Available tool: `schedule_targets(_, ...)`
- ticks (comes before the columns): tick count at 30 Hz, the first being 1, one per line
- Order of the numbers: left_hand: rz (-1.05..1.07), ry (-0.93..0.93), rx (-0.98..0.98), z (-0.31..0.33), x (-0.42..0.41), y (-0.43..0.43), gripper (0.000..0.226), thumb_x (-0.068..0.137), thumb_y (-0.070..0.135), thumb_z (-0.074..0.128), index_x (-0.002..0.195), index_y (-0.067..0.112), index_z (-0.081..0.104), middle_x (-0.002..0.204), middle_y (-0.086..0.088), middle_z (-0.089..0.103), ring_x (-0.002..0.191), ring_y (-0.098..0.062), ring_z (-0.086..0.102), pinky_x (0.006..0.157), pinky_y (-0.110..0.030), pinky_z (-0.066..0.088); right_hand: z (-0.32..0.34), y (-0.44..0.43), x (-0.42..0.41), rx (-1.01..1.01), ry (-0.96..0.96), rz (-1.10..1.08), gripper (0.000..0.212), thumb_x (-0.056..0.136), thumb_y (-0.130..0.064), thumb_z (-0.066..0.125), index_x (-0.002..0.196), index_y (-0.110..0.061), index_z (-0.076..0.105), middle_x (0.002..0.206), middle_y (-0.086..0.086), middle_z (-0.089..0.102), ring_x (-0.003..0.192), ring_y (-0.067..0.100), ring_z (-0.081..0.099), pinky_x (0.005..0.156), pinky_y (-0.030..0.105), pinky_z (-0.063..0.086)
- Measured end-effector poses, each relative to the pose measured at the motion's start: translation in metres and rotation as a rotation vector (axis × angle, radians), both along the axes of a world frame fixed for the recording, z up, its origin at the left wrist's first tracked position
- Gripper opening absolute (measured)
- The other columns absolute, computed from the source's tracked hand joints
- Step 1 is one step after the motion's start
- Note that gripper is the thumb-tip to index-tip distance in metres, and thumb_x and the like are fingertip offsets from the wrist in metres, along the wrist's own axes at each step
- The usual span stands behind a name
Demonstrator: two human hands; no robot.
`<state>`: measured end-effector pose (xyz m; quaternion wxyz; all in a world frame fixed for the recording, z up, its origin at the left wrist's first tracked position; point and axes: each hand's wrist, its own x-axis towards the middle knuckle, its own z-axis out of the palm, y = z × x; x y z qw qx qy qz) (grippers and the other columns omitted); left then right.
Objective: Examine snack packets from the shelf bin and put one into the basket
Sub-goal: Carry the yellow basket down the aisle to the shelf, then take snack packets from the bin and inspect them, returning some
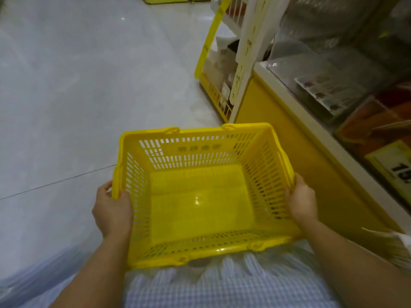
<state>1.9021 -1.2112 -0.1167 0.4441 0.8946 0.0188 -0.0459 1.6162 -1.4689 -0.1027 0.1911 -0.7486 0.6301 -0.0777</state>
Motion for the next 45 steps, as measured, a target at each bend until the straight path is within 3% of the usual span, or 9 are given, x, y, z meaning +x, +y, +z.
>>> schedule_targets(7, -0.058, 0.070, 0.017, -0.002, -0.045, 0.029, 0.035, 0.088, 0.009, 0.055, 0.122, 0.013, 0.059, 0.114, -0.024, 0.065, 0.107, -0.042, 0.059, 0.086, -0.045, 0.045, 0.006, 0.023, -0.056, 0.095, 0.008, 0.069, 0.063, 0.088, 0.006, 0.054, 0.147, -0.003, 0.032, 0.140, 0.026, 0.048, 0.129, 0.040, 0.046, 0.104, 0.038, 0.036)
schedule_targets(12, -0.256, 0.106, 0.132, 0.005, -0.059, 0.042, 0.048, 0.088, 0.007, 0.056, 0.135, 0.007, 0.047, 0.124, -0.029, 0.058, 0.114, -0.047, 0.053, 0.092, -0.049, 0.042, 0.013, 0.038, -0.077, 0.172, 0.094, 0.130, 0.067, 0.090, 0.002, 0.050, 0.151, -0.009, 0.024, 0.137, 0.026, 0.052, 0.126, 0.040, 0.049, 0.099, 0.041, 0.040)
schedule_targets(16, -0.443, -0.082, 0.273, 0.033, -0.074, 0.030, 0.063, 0.085, 0.013, 0.064, 0.143, 0.009, 0.039, 0.141, -0.022, 0.045, 0.127, -0.044, 0.042, 0.103, -0.053, 0.036, 0.039, 0.047, -0.083, 0.263, 0.273, 0.257, 0.070, 0.092, -0.011, 0.058, 0.151, -0.007, 0.020, 0.142, 0.021, 0.048, 0.130, 0.034, 0.047, 0.101, 0.034, 0.038)
schedule_targets(19, -0.654, -0.200, 0.007, 0.075, -0.100, -0.005, 0.055, 0.087, 0.005, 0.064, 0.139, 0.007, 0.047, 0.133, -0.016, 0.056, 0.122, -0.034, 0.052, 0.101, -0.042, 0.039, 0.081, 0.053, -0.078, 0.172, 0.199, 0.339, 0.059, 0.091, -0.019, 0.064, 0.144, -0.009, 0.040, 0.144, 0.014, 0.049, 0.132, 0.029, 0.046, 0.104, 0.032, 0.035)
schedule_targets(22, -0.901, -0.268, -0.223, 0.122, -0.135, -0.038, 0.036, 0.089, 0.001, 0.059, 0.122, 0.013, 0.062, 0.108, 0.000, 0.069, 0.098, -0.018, 0.064, 0.086, -0.024, 0.044, 0.137, 0.063, -0.073, 0.024, 0.071, 0.426, 0.049, 0.092, -0.022, 0.064, 0.138, -0.014, 0.050, 0.139, 0.007, 0.055, 0.126, 0.023, 0.052, 0.102, 0.032, 0.039)
schedule_targets(30, -1.291, -0.418, -0.569, 0.253, -0.236, -0.104, 0.029, 0.092, 0.006, 0.057, 0.098, 0.034, 0.064, 0.086, 0.026, 0.065, 0.083, 0.016, 0.060, 0.072, -0.002, 0.043, 0.301, 0.100, -0.142, -0.484, -0.140, 0.422, 0.024, 0.089, -0.024, 0.065, 0.112, -0.022, 0.070, 0.101, -0.005, 0.073, 0.091, 0.010, 0.067, 0.083, 0.032, 0.053)
schedule_targets(38, -1.405, -0.516, -0.834, 0.357, -0.331, -0.155, 0.029, 0.091, 0.002, 0.059, 0.094, 0.030, 0.063, 0.086, 0.015, 0.069, 0.084, 0.002, 0.066, 0.079, -0.013, 0.048, 0.412, 0.109, -0.243, -0.824, -0.087, 0.241, 0.017, 0.088, -0.022, 0.065, 0.103, -0.024, 0.073, 0.092, -0.008, 0.073, 0.086, 0.012, 0.068, 0.080, 0.038, 0.055)
schedule_targets(41, -1.442, -0.653, -0.838, 0.380, -0.354, -0.168, 0.030, 0.091, 0.005, 0.058, 0.108, 0.029, 0.064, 0.102, 0.013, 0.065, 0.093, 0.007, 0.059, 0.081, -0.007, 0.043, 0.435, 0.099, -0.265, -0.914, -0.051, 0.212, 0.017, 0.089, -0.021, 0.063, 0.104, -0.023, 0.072, 0.085, -0.015, 0.064, 0.085, 0.012, 0.066, 0.077, 0.036, 0.055)
schedule_targets(45, -1.495, -0.859, -0.696, 0.399, -0.370, -0.187, 0.045, 0.091, 0.011, 0.058, 0.132, 0.031, 0.052, 0.129, 0.011, 0.047, 0.121, -0.007, 0.041, 0.097, -0.021, 0.033, 0.453, 0.076, -0.272, -0.926, 0.004, 0.203, 0.027, 0.089, -0.029, 0.064, 0.116, -0.023, 0.066, 0.103, -0.009, 0.062, 0.090, 0.009, 0.059, 0.081, 0.032, 0.052)
